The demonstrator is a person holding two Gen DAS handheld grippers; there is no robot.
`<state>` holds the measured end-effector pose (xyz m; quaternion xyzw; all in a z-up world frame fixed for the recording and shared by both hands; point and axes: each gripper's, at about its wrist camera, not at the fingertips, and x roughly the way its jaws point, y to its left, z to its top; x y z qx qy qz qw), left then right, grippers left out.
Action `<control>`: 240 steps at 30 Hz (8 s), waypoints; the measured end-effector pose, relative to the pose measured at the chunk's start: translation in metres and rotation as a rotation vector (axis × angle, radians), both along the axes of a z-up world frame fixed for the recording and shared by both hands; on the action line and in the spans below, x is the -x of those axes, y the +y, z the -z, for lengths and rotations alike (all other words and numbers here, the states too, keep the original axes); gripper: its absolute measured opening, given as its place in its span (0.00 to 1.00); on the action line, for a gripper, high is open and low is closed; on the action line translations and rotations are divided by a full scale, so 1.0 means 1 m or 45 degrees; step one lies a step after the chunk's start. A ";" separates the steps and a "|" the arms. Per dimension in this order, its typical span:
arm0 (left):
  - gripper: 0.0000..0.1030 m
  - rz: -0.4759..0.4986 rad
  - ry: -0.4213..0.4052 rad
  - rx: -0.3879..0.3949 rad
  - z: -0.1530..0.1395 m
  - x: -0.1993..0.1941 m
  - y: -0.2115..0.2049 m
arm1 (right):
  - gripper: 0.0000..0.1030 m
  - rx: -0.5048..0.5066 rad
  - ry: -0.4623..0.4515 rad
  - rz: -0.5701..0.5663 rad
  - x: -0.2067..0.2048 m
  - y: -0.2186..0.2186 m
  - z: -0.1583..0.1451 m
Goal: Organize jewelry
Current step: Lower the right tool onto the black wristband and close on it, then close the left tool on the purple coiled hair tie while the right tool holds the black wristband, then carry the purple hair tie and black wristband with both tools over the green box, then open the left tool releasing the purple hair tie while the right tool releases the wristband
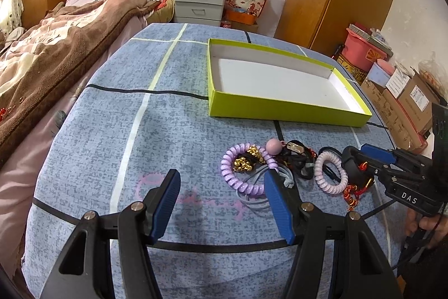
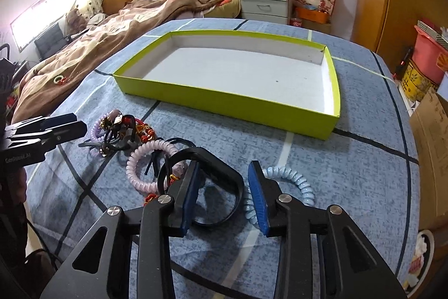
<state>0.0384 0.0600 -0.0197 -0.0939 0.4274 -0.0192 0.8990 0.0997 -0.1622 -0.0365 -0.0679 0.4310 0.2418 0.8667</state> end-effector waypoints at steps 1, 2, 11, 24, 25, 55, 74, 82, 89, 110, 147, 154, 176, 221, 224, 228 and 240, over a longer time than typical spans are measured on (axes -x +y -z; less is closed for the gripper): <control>0.62 -0.003 0.003 0.006 0.000 0.000 0.001 | 0.30 0.008 0.001 -0.002 0.000 0.001 0.001; 0.62 -0.003 0.003 0.011 0.001 0.000 0.003 | 0.29 0.026 -0.009 -0.007 0.001 0.003 0.001; 0.62 0.003 0.017 0.050 0.003 -0.003 0.015 | 0.16 0.064 -0.009 -0.007 0.003 0.002 0.001; 0.55 0.059 0.054 0.034 0.011 -0.011 0.015 | 0.12 -0.137 -0.046 0.112 0.013 -0.027 -0.016; 0.55 0.061 0.059 0.026 0.011 -0.012 0.014 | 0.12 -0.160 -0.049 0.127 0.013 -0.031 -0.017; 0.05 0.164 -0.041 0.032 -0.004 -0.005 0.005 | 0.12 -0.266 -0.081 0.246 0.024 -0.047 -0.021; 0.25 0.189 0.082 -0.093 0.010 -0.016 -0.002 | 0.12 -0.289 -0.078 0.238 0.027 -0.045 -0.023; 0.28 0.219 0.065 -0.306 0.014 -0.020 -0.016 | 0.12 -0.298 -0.077 0.232 0.024 -0.044 -0.022; 0.20 0.296 0.068 -0.362 0.013 -0.027 -0.020 | 0.12 -0.304 -0.078 0.232 0.024 -0.044 -0.021; 0.10 0.281 -0.043 -0.149 -0.012 -0.016 -0.011 | 0.12 -0.316 -0.086 0.228 0.027 -0.042 -0.024; 0.10 0.274 -0.023 -0.095 -0.028 -0.046 -0.015 | 0.14 0.073 0.066 0.084 -0.011 -0.005 0.005; 0.10 0.286 -0.038 -0.091 -0.037 -0.054 -0.016 | 0.12 -0.006 0.019 0.127 -0.014 -0.016 -0.019; 0.10 0.253 -0.075 -0.072 -0.057 -0.116 -0.009 | 0.12 -0.049 -0.048 0.258 -0.097 -0.025 -0.061; 0.30 0.205 0.153 -0.068 0.001 -0.202 -0.025 | 0.14 0.117 0.057 0.298 -0.185 -0.016 -0.005; 0.36 0.201 0.138 -0.054 -0.002 -0.199 -0.025 | 0.24 0.079 0.055 0.301 -0.183 -0.019 -0.008; 0.46 0.204 0.093 -0.079 -0.012 -0.188 -0.026 | 0.24 0.059 0.037 0.304 -0.175 -0.020 -0.014; 0.51 0.121 -0.040 0.058 -0.042 -0.126 -0.006 | 0.25 -0.078 -0.039 0.316 -0.121 -0.035 -0.046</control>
